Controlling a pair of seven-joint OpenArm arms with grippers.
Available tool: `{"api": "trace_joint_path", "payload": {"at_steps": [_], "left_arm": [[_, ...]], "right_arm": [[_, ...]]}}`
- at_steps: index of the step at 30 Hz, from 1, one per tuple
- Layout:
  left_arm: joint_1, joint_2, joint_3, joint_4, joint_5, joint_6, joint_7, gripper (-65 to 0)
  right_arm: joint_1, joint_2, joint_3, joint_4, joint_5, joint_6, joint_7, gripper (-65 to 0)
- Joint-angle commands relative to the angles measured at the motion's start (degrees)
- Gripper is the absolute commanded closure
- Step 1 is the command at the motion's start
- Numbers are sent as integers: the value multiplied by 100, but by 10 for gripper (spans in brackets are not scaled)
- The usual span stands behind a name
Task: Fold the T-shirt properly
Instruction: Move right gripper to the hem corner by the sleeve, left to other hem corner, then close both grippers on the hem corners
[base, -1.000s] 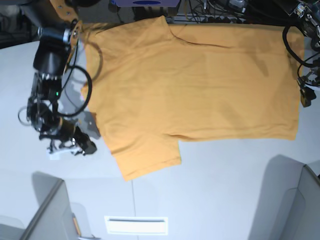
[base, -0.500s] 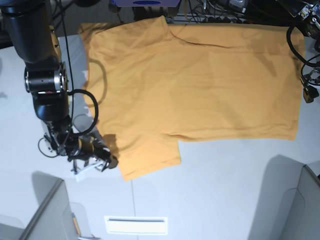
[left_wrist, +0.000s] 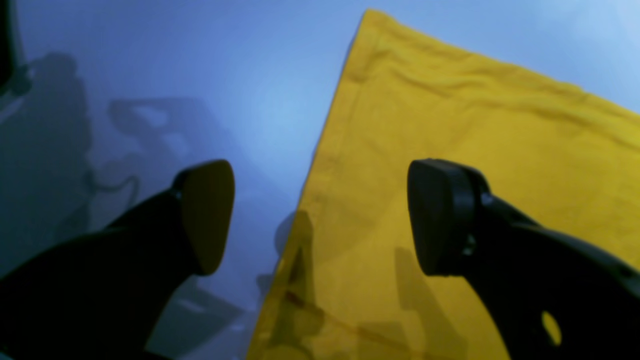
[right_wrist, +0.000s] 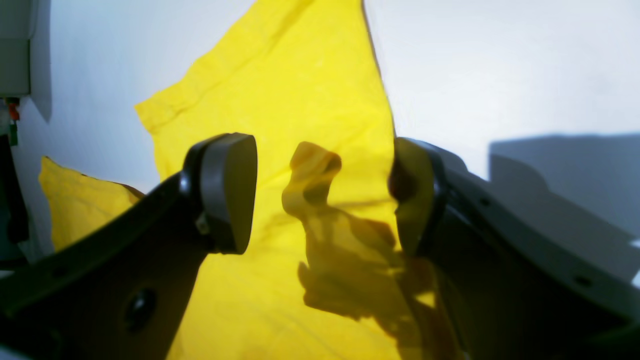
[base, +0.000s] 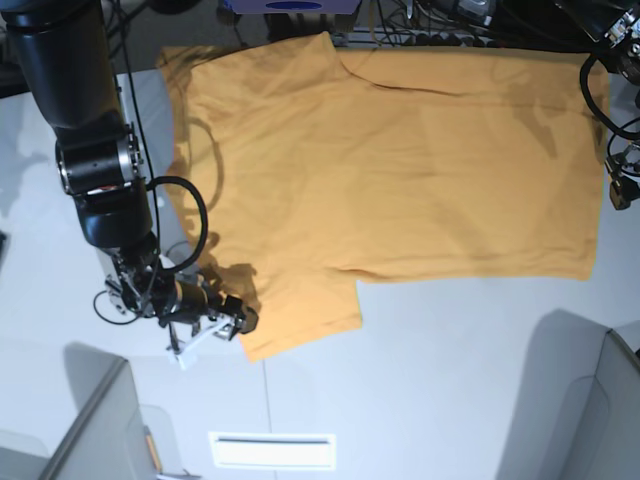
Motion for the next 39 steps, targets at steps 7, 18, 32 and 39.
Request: {"api": "trace_joint_path", "payload": {"at_steps": [7, 18, 32, 39], "left_arm": [[-28, -139, -30, 67, -33, -20, -115, -515], [-854, -403, 753, -724, 687, -12, -115, -515], [-3773, -684, 2309, -4073, 2419, -47, -1003, -515], [-4555, -1097, 2775, -6236, 2358, -47, -2102, -515]], "right_arm": [[101, -3, -22, 33, -110, -36, -149, -341], [180, -11, -22, 33, -110, -80, -105, -14], [251, -11, -22, 25, -110, -89, -149, 0], [251, 15, -31, 25, -110, -89, -149, 0]]}}
